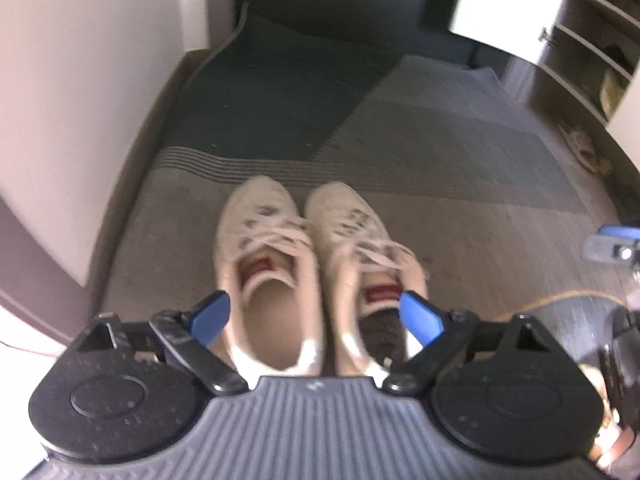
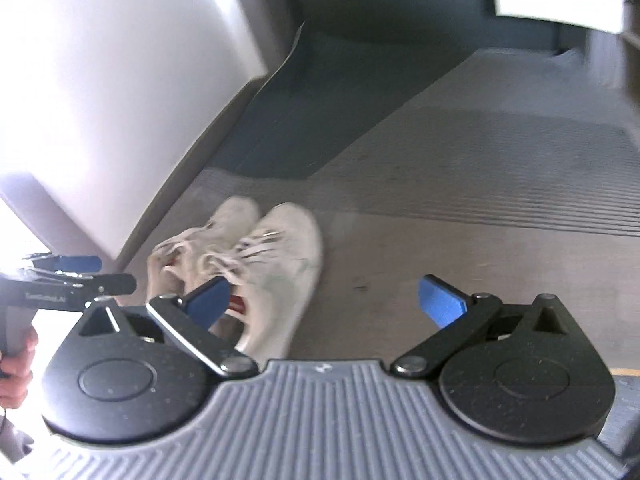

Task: Organize scattered shoes

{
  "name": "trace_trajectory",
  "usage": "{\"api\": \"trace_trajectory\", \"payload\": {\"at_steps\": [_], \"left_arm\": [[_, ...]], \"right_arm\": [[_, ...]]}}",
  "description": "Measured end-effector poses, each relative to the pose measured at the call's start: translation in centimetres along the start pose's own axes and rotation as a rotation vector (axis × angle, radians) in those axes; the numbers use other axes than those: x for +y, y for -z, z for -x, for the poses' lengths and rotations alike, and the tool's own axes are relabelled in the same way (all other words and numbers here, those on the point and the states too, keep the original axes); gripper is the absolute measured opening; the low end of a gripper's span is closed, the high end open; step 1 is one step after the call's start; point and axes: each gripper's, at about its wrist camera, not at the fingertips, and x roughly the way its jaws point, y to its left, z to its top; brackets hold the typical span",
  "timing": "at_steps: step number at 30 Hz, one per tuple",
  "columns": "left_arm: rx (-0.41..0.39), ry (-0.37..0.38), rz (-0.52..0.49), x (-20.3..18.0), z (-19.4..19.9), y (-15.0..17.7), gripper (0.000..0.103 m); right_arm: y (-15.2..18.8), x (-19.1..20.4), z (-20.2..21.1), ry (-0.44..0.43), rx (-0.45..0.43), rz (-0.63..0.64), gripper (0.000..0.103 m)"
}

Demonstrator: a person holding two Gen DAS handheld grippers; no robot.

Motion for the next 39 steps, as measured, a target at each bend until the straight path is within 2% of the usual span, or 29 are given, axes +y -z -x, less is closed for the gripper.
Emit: {"api": "trace_trajectory", "payload": {"at_steps": [4, 10, 13, 16, 19, 21, 24, 26, 27, 28, 30, 34, 36, 38, 39], "left_arm": [[0.000, 0.026, -0.018, -1.9, -0.8, -0.4, 0.093], [0.002, 0.025, -0.057, -4.1, -2.5, -1.3, 0.094], [0.005, 0.027, -0.086, -5.3, -4.4, -1.8, 0.094], [0.000, 0.033, -0.114, -6.2, -6.2, -2.3, 0.094], [-0.003, 0.003, -0.123, -7.4, -7.0, -3.8, 0.094], [0.006, -0.003, -0.113, -8.2, -6.8, -5.2, 0.094], [0.012, 0.032, -0.143, -10.1, -3.2, -9.6, 0.094], [-0.066, 0.058, -0.215, -11.4, 0.0, -11.5, 0.094], [-0.074, 0.052, -0.232, -11.9, 1.5, -12.5, 0.095], [-0.061, 0.034, -0.238, -12.4, 2.8, -13.6, 0.096], [0.003, 0.058, -0.205, -12.6, 4.9, -15.5, 0.096], [0.065, 0.057, -0.160, -12.5, 10.8, -19.5, 0.096], [0.112, 0.079, -0.170, -12.4, 15.1, -22.8, 0.096], [0.125, 0.099, -0.190, -12.1, 17.3, -24.6, 0.096], [0.135, 0.106, -0.229, -12.0, 19.6, -26.6, 0.096]], "right_arm": [[0.8, -1.8, 1.2, 0.051, -0.025, -0.024, 0.103], [0.0, -3.1, -1.7, 0.093, -0.078, -0.022, 0.103], [0.7, -3.4, -4.0, 0.089, -0.097, -0.071, 0.103], [1.4, -3.7, -5.1, 0.097, -0.072, -0.066, 0.103], [1.6, -4.6, -5.9, 0.122, -0.042, -0.023, 0.103], [0.8, -5.7, -5.6, 0.172, -0.025, -0.052, 0.103], [-0.9, -6.6, -3.2, 0.227, 0.017, -0.175, 0.103], [-2.9, -6.0, -0.5, 0.268, 0.035, -0.182, 0.103], [-3.8, -5.5, 0.7, 0.290, 0.043, -0.168, 0.103], [-4.3, -5.1, 1.4, 0.303, 0.045, -0.159, 0.103], [-6.9, -3.5, 5.0, 0.343, 0.064, -0.161, 0.103], [-10.4, -1.6, 9.8, 0.393, 0.104, -0.249, 0.103], [-13.2, 0.2, 13.5, 0.428, 0.121, -0.306, 0.103], [-16.0, 1.9, 17.4, 0.472, 0.128, -0.370, 0.103], [-17.4, 2.6, 19.4, 0.498, 0.127, -0.406, 0.103]]}}
